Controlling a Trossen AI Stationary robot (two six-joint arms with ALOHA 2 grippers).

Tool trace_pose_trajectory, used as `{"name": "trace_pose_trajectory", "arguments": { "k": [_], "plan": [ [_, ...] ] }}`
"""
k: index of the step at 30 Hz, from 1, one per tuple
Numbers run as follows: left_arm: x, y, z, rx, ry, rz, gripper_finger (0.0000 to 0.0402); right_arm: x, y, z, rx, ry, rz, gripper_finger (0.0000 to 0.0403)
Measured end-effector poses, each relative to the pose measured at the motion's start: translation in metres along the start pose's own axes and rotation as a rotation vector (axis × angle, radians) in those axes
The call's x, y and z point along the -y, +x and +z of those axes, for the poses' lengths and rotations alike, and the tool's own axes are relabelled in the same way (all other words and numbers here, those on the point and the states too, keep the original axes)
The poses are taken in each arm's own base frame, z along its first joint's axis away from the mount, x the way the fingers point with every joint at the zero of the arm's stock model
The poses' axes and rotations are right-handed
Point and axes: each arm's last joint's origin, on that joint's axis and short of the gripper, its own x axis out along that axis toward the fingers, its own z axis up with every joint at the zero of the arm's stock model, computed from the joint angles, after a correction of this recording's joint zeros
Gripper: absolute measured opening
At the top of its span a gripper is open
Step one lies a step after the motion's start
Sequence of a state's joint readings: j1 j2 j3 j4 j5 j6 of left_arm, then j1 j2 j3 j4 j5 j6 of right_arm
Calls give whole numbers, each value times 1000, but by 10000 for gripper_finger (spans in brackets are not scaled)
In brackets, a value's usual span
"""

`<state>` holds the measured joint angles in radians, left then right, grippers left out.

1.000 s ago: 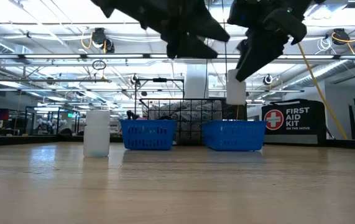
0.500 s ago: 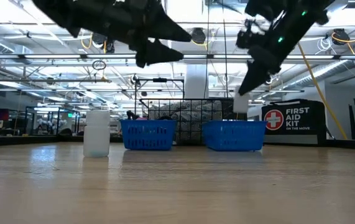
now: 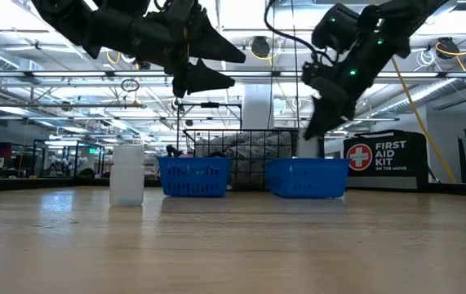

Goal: Pick & Place Medicine items
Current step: Put the left white pill bottle into the right blue bin

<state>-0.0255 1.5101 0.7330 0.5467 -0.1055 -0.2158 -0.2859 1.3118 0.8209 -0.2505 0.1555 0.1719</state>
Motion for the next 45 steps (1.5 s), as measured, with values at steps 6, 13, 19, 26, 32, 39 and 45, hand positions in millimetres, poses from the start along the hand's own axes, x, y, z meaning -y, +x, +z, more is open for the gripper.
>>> {"name": "trace_pose_trajectory", "arguments": {
  "k": [6,13,19,26,32,39,45],
  "plan": [
    [-1,0,0,-3,1,5,313,0,9,-5,-41,16,-8,124],
    [-2,0,-1,-14,8,8,310,-2,21,-8,-50,20,-8,124],
    [-2,0,-3,-27,7,13,315,-1,22,-13,-53,40,-9,124],
    [-2,0,-3,-27,6,12,321,-1,22,-13,-56,43,-10,124],
    [-2,0,-3,-27,5,12,311,-2,22,-13,-56,41,-5,124],
    [-2,0,-2,-27,5,12,319,-3,26,-24,-45,40,1,124],
    [-2,0,-2,-26,3,12,328,-2,28,-31,-60,58,-4,124]
  ]
}}
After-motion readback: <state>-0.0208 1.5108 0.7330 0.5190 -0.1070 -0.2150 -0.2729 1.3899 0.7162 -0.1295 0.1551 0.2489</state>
